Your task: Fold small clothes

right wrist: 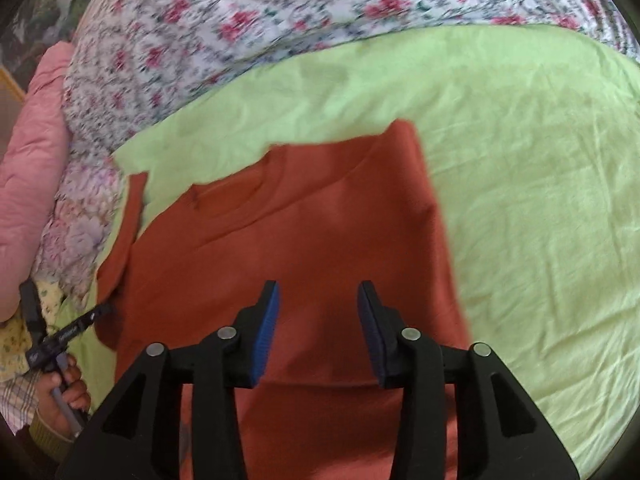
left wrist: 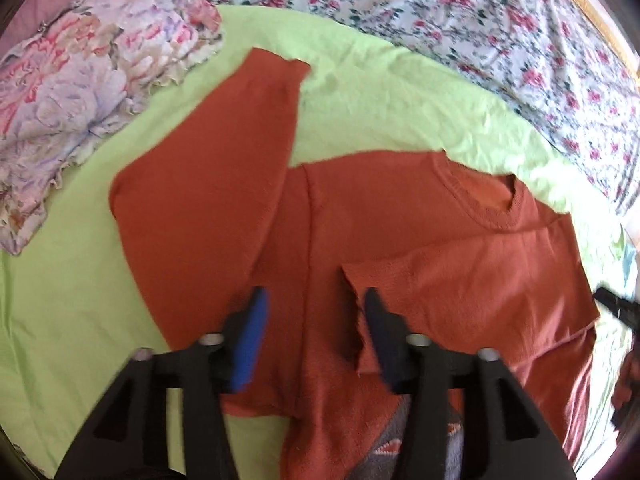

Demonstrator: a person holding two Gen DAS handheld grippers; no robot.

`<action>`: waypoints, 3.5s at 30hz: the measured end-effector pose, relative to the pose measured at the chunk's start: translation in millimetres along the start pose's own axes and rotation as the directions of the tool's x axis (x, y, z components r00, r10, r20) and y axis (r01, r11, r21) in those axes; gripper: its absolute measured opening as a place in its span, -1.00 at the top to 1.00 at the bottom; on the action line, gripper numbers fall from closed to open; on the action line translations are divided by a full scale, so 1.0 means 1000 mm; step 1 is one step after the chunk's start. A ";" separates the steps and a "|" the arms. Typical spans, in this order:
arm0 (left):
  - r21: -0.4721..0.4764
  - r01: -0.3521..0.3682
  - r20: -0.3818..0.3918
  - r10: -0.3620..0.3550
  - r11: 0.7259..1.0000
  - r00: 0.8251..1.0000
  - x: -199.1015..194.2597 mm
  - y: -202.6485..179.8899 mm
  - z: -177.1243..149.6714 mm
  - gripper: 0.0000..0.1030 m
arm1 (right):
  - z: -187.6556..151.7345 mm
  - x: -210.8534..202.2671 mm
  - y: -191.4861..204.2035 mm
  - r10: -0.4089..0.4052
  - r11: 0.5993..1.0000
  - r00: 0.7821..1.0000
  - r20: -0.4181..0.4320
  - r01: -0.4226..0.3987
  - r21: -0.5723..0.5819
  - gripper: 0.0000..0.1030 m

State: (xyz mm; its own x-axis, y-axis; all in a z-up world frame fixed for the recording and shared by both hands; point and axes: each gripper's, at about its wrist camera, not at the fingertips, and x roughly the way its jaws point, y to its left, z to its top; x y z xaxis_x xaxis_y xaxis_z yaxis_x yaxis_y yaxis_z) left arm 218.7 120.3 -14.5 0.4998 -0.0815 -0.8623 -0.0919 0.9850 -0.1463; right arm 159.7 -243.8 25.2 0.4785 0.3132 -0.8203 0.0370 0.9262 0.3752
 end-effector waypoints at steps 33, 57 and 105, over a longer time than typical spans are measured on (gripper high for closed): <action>0.017 -0.177 -0.008 0.178 0.984 0.984 0.121 0.016 0.158 0.95 | -0.043 0.038 0.032 0.158 0.987 0.977 -0.144 -0.159 0.005 0.01; 0.183 -0.402 -0.042 0.416 0.897 0.909 0.131 -0.015 0.116 -0.68 | -0.056 0.010 -0.001 0.173 0.977 0.983 -0.057 -0.164 0.138 0.01; 0.290 0.213 -0.086 -0.197 0.933 0.977 -0.011 -0.172 -0.067 0.21 | -0.035 0.009 -0.028 0.203 0.935 0.976 0.082 -0.218 0.279 0.01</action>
State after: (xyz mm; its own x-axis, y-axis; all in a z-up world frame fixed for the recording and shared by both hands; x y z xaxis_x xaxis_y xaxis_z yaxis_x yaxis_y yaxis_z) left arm 171.6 -58.8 -12.4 0.4320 -0.2863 -0.8552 0.2704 0.9458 -0.1800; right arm 132.2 -260.0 -8.0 0.5460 0.4763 -0.6892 0.1748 0.7398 0.6498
